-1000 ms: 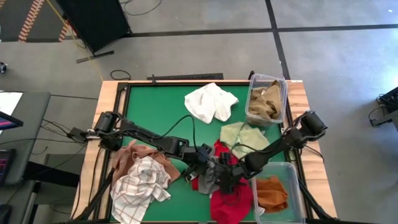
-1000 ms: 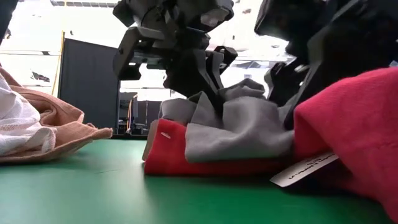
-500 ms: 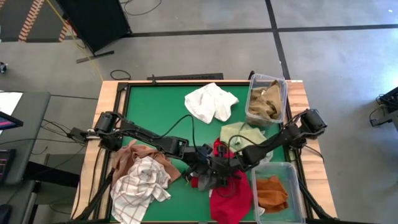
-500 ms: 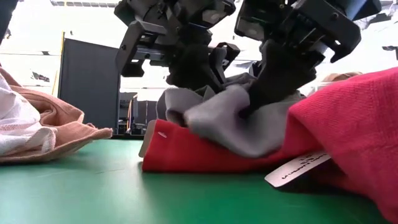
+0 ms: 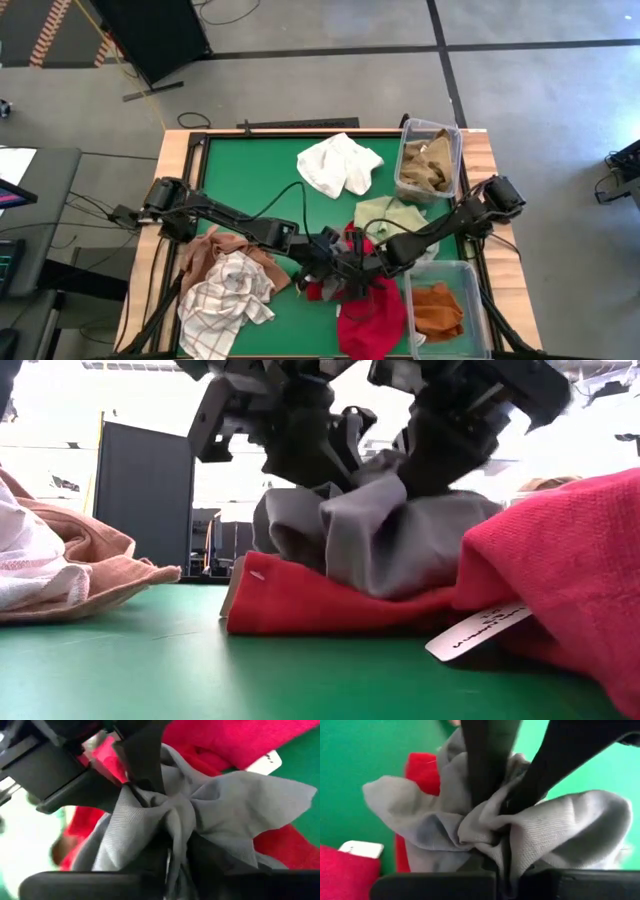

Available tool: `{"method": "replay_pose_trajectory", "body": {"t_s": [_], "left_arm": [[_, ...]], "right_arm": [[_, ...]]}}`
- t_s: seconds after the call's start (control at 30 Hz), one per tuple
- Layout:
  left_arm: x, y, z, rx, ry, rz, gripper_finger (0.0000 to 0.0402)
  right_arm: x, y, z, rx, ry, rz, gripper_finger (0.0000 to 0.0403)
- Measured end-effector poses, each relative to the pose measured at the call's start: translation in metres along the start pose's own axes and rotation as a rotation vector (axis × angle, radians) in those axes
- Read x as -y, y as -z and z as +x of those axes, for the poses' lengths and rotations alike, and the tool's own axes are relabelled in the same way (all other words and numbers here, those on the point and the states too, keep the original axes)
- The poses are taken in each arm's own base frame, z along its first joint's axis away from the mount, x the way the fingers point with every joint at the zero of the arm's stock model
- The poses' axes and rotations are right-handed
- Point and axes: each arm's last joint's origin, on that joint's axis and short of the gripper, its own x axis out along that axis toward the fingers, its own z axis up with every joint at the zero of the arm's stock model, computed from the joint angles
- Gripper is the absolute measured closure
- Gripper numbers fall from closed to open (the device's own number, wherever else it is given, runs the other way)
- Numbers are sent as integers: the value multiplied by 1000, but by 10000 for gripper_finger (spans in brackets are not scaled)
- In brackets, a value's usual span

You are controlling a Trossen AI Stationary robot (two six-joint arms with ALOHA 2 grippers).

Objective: Sort towels by color in basket
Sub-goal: Put the left gray towel into the top transparent bin

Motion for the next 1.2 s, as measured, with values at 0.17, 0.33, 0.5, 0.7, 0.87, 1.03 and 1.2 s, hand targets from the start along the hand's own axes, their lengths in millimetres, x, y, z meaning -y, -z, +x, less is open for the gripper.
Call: {"method": "replay_pose_trajectory", "body": {"t_s": [0.17, 0.33, 0.5, 0.7, 0.87, 1.03, 1.2], "left_arm": [[-11, -9, -32, -2, -104, -5, 265], [-24, -16, -74, -14, -217, -25, 236], [-32, -13, -112, -20, -235, -86, 232], [-42, -7, -148, -11, -259, -175, 232], [-45, -3, -168, 10, -274, -223, 232], [-40, 4, -169, 2, -269, -229, 232], [-33, 15, -157, -30, -253, -240, 232]], "right_arm": [[7, -21, -19, -37, 158, -25, 378], [14, -40, -43, -62, 331, -45, 378], [22, -53, -69, -101, 463, -46, 378], [32, -57, -99, -166, 585, -10, 378], [38, -55, -127, -209, 685, 29, 378], [49, -58, -147, -153, 697, 99, 378], [71, -57, -167, -113, 716, 184, 378]]}}
